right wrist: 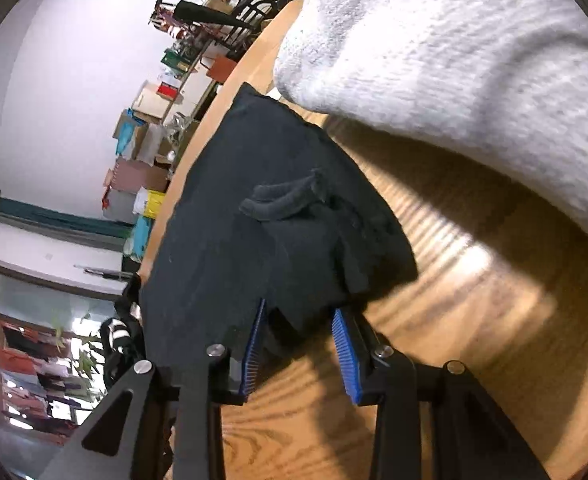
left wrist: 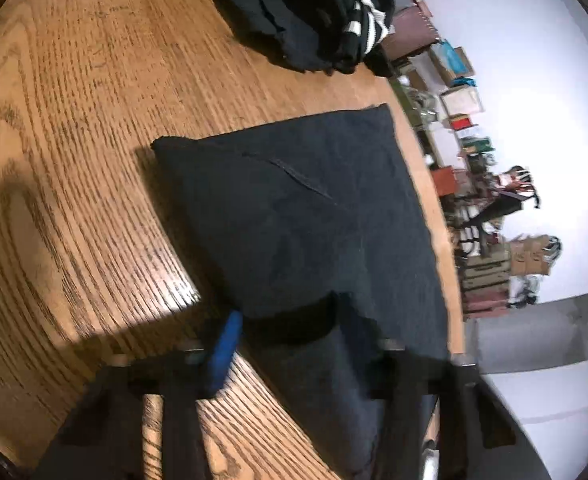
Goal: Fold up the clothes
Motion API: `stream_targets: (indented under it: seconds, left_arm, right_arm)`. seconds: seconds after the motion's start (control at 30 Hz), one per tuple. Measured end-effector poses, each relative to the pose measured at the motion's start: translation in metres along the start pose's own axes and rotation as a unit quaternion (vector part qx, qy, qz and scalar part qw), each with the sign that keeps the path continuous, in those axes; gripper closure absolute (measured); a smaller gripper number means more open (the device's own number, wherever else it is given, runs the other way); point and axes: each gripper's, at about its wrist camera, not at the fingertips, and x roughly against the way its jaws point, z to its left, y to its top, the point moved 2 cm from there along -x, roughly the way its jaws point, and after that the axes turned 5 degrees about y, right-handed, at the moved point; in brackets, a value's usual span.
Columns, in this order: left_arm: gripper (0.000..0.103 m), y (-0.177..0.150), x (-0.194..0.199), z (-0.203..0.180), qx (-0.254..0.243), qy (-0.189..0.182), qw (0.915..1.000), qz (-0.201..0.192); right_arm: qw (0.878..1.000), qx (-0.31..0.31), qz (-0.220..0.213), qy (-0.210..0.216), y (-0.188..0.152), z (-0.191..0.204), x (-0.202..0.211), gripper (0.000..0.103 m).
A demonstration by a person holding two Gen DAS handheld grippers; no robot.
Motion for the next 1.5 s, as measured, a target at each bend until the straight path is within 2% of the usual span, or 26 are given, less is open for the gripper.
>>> stream_targets:
  seconds: [0.03, 0.13, 0.23, 0.43, 0.73, 1.0, 1.1, 1.13, 1.17, 1.2, 1.27, 1.33, 1.4, 1.5]
  left_arm:
    - [0.072, -0.001, 0.003, -0.001, -0.001, 0.004, 1.0, -0.006]
    - [0.077, -0.004, 0.008, -0.002, -0.008, 0.018, 0.9997, -0.017]
    - [0.081, -0.004, 0.012, -0.002, -0.01, 0.025, 0.9995, -0.019]
    - [0.084, -0.01, 0.04, 0.006, -0.022, 0.04, 0.9988, -0.017]
    - [0.084, -0.013, 0.073, 0.053, 0.004, 0.045, 0.9988, 0.016]
    - [0.084, -0.013, 0.078, 0.043, -0.01, 0.053, 0.9985, 0.011]
    - [0.082, -0.014, 0.071, 0.049, -0.002, 0.066, 0.9975, 0.024]
    - [0.08, -0.013, 0.069, 0.052, 0.003, 0.071, 0.997, 0.031]
    - [0.074, -0.013, 0.067, 0.055, 0.009, 0.075, 0.9964, 0.038]
    - [0.072, -0.013, 0.067, 0.057, 0.016, 0.077, 0.9959, 0.043]
    - [0.058, -0.011, 0.072, 0.058, 0.018, 0.083, 0.9953, 0.046]
    - [0.055, -0.007, 0.083, 0.054, 0.002, 0.09, 0.9953, 0.036]
    - [0.052, -0.001, 0.095, 0.049, -0.027, 0.097, 0.9945, 0.029]
    - [0.052, 0.012, 0.109, 0.042, -0.085, 0.103, 0.9903, 0.038]
  right_arm:
    - [1.0, 0.001, -0.002, 0.002, 0.001, 0.0, -0.001, 0.066]
    - [1.0, 0.007, -0.002, -0.003, 0.0, 0.003, -0.008, 0.083]
    - [1.0, -0.007, 0.003, 0.012, 0.0, -0.001, -0.006, 0.087]
    - [1.0, 0.0, 0.007, 0.018, -0.015, 0.004, 0.011, 0.089]
    - [0.998, -0.003, 0.064, 0.013, -0.059, -0.016, 0.039, 0.089]
    - [0.998, 0.005, 0.063, 0.018, -0.058, -0.011, 0.044, 0.088]
    - [0.998, -0.002, 0.069, 0.013, -0.058, -0.017, 0.041, 0.087]
    - [0.997, -0.008, 0.072, 0.012, -0.058, -0.02, 0.041, 0.084]
    - [0.997, -0.014, 0.076, 0.01, -0.059, -0.023, 0.04, 0.08]
    - [0.997, -0.02, 0.078, 0.012, -0.059, -0.026, 0.041, 0.08]
    - [0.997, -0.022, 0.075, 0.009, -0.058, -0.026, 0.046, 0.067]
    - [0.998, -0.007, 0.065, -0.009, -0.054, -0.023, 0.054, 0.059]
    - [0.998, 0.014, 0.047, -0.028, -0.05, -0.018, 0.068, 0.059]
    - [0.997, 0.063, 0.024, -0.044, -0.039, -0.005, 0.092, 0.059]
